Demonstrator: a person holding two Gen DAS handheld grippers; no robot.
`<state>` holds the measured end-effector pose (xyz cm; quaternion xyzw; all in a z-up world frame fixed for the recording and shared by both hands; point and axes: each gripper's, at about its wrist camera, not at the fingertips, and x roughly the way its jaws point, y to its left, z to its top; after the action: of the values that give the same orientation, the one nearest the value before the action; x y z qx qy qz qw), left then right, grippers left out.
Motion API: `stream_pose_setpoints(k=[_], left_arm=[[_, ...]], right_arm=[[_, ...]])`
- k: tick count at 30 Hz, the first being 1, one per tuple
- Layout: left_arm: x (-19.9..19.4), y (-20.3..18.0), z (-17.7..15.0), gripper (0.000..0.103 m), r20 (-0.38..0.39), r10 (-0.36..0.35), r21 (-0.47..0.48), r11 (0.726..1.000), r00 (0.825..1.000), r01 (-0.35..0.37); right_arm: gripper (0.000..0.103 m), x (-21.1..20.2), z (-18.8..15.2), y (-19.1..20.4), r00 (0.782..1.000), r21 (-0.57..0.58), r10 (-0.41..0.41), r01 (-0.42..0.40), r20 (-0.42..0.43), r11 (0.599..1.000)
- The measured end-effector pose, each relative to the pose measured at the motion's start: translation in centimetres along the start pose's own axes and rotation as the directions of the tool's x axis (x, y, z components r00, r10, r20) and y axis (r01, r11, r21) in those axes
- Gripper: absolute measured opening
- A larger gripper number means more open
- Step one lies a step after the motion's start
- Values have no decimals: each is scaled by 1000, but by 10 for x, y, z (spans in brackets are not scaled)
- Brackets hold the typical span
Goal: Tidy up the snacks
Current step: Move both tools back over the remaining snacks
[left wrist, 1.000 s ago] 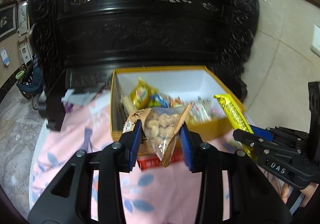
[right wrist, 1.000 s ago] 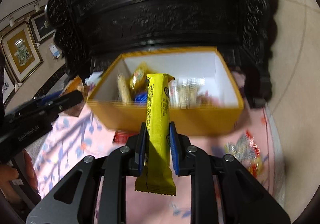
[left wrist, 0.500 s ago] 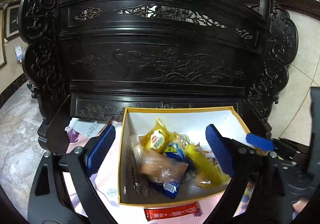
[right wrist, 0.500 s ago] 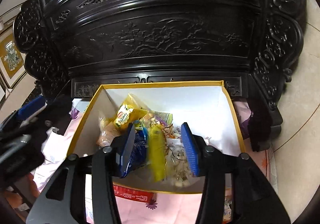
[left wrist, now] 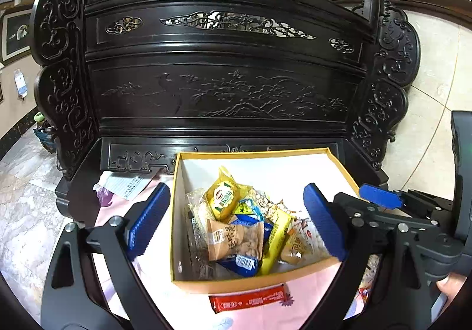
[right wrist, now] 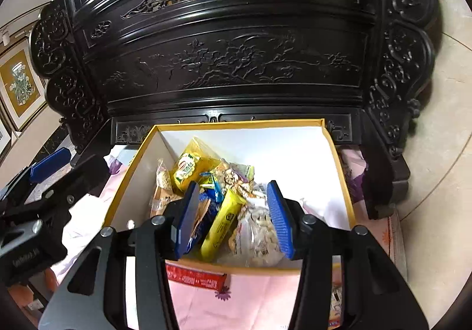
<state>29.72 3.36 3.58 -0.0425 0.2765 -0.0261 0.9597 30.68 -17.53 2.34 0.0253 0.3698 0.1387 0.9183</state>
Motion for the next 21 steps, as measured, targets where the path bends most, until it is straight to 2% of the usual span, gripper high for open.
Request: stream_pose_setpoints(k=[4, 8, 11, 14, 17, 21], left_arm=[[-19, 1, -17, 93, -6, -18, 16, 1000, 1000, 18], [-35, -1, -54, 94, -46, -51, 58, 997, 998, 54], [-41, -1, -92, 94, -94, -79, 68, 994, 992, 86], [-41, 0, -125, 94, -142, -104, 46, 993, 984, 112], [-37, 5, -149, 94, -181, -122, 7, 992, 976, 125], [-32, 11, -168, 94, -219, -137, -38, 991, 966, 132]], right_arm=[[49, -20, -27, -10, 1000, -1, 23, -23, -9, 1000], [51, -46, -65, -32, 999, 17, 31, -31, -18, 999], [59, -67, -99, -56, 1000, 37, -16, 17, -17, 999], [59, -75, -132, -83, 995, 78, -86, 89, -41, 993], [59, -63, -164, -113, 984, 119, -147, 159, -104, 980], [59, -47, -186, -138, 973, 157, -163, 188, -164, 970]])
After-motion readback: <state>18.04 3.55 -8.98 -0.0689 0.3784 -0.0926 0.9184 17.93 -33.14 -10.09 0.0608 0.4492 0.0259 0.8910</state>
